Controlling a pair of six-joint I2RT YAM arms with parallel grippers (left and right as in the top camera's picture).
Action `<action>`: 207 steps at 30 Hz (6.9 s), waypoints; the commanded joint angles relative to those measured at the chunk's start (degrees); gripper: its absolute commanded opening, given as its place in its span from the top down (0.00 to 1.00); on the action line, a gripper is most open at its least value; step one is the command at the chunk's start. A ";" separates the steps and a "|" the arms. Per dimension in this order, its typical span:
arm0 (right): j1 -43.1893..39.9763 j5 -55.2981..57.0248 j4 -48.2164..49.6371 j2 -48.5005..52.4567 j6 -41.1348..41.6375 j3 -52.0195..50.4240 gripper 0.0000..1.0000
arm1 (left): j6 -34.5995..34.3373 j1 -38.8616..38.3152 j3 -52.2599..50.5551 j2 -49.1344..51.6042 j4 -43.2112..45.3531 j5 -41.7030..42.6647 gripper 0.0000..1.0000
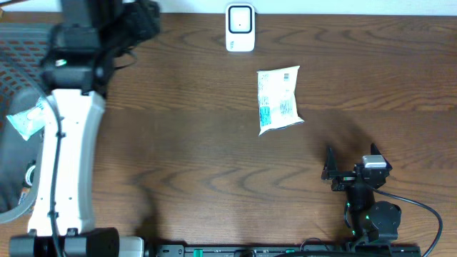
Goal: Scan the item barcode
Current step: 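Release the packet on the table in front of the scanner, then move the left gripper back over the grey basket, then grasp the mint-green packet in the basket with the left gripper, then lift the green packet and carry it toward the white scanner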
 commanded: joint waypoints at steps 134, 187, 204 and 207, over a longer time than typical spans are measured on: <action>0.44 -0.11 -0.26 -0.31 0.98 -0.09 0.01 | -14.88 35.74 -3.21 24.50 -7.39 -20.22 0.89; 0.44 -0.11 -0.24 -0.31 0.98 -0.09 0.01 | -13.11 34.25 -2.75 -11.02 -11.89 -10.19 0.93; 0.44 -0.11 -0.24 -0.31 0.98 -0.09 0.01 | 7.63 -2.97 -2.78 -0.11 -6.71 8.50 0.92; 0.44 -0.11 -0.24 -0.31 0.98 -0.09 0.01 | 7.63 -7.74 -2.78 5.29 -6.58 5.70 0.92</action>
